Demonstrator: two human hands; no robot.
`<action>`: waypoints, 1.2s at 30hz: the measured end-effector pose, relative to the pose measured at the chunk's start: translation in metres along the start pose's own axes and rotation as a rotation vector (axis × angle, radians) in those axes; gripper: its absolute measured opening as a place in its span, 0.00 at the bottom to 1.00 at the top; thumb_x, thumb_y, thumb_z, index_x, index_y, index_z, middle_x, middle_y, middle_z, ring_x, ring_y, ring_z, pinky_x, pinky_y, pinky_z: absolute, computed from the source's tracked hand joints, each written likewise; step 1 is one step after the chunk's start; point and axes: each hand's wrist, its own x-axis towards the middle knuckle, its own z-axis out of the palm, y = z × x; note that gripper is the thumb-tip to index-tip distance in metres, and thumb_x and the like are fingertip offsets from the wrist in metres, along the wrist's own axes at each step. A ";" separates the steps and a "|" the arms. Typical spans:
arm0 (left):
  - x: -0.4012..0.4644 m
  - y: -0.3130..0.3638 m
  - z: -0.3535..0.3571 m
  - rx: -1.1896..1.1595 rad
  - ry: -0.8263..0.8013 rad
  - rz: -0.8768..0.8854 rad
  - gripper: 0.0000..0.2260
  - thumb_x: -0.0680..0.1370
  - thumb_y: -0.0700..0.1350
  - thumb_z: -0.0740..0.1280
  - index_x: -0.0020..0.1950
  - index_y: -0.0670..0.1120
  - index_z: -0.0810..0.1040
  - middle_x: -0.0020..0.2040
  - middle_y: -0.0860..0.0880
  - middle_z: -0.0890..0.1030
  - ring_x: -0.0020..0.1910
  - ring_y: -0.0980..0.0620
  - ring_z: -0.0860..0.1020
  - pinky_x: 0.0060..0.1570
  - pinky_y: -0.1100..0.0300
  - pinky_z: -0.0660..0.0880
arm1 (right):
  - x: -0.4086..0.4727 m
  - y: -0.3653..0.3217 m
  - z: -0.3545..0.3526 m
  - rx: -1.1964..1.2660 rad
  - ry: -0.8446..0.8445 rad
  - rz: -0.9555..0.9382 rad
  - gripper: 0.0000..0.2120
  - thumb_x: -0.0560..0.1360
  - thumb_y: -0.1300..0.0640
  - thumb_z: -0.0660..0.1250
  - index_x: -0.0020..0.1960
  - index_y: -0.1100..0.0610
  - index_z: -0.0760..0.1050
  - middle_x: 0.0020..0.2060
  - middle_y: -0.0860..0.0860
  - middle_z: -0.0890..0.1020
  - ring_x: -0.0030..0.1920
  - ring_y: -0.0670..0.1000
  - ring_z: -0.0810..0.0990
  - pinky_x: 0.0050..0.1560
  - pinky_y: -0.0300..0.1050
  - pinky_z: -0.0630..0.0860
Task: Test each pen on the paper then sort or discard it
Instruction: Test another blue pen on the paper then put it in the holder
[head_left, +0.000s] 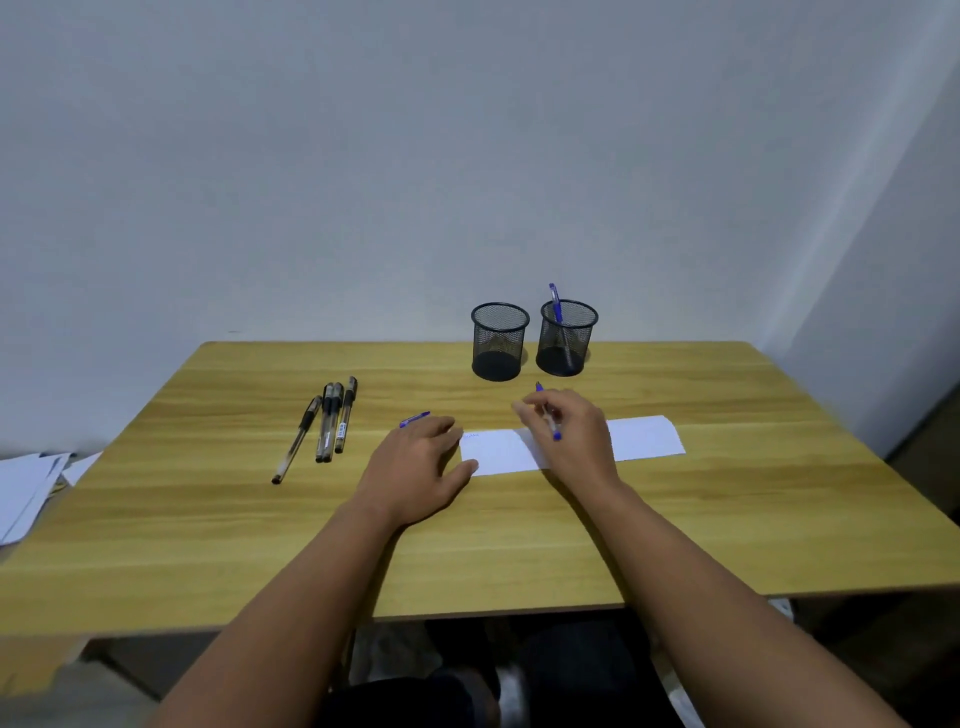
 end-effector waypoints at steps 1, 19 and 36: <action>0.000 -0.001 0.001 -0.003 0.005 -0.001 0.25 0.77 0.63 0.62 0.66 0.48 0.80 0.67 0.51 0.78 0.66 0.51 0.75 0.60 0.54 0.74 | 0.003 -0.004 0.001 0.133 0.050 0.054 0.14 0.83 0.46 0.69 0.51 0.55 0.86 0.42 0.53 0.85 0.45 0.54 0.83 0.47 0.55 0.82; 0.003 -0.008 0.011 -0.067 0.055 -0.014 0.22 0.79 0.61 0.63 0.67 0.50 0.80 0.67 0.52 0.79 0.66 0.51 0.75 0.62 0.49 0.74 | 0.033 -0.008 0.044 0.645 -0.220 0.356 0.15 0.81 0.55 0.73 0.38 0.60 0.80 0.32 0.64 0.79 0.33 0.59 0.75 0.34 0.50 0.73; 0.003 -0.005 0.011 -0.052 0.014 -0.051 0.25 0.78 0.62 0.62 0.68 0.50 0.79 0.69 0.51 0.78 0.69 0.51 0.74 0.64 0.46 0.73 | 0.027 -0.003 0.048 0.376 -0.256 0.296 0.18 0.80 0.54 0.75 0.36 0.63 0.76 0.29 0.60 0.82 0.29 0.53 0.81 0.33 0.47 0.78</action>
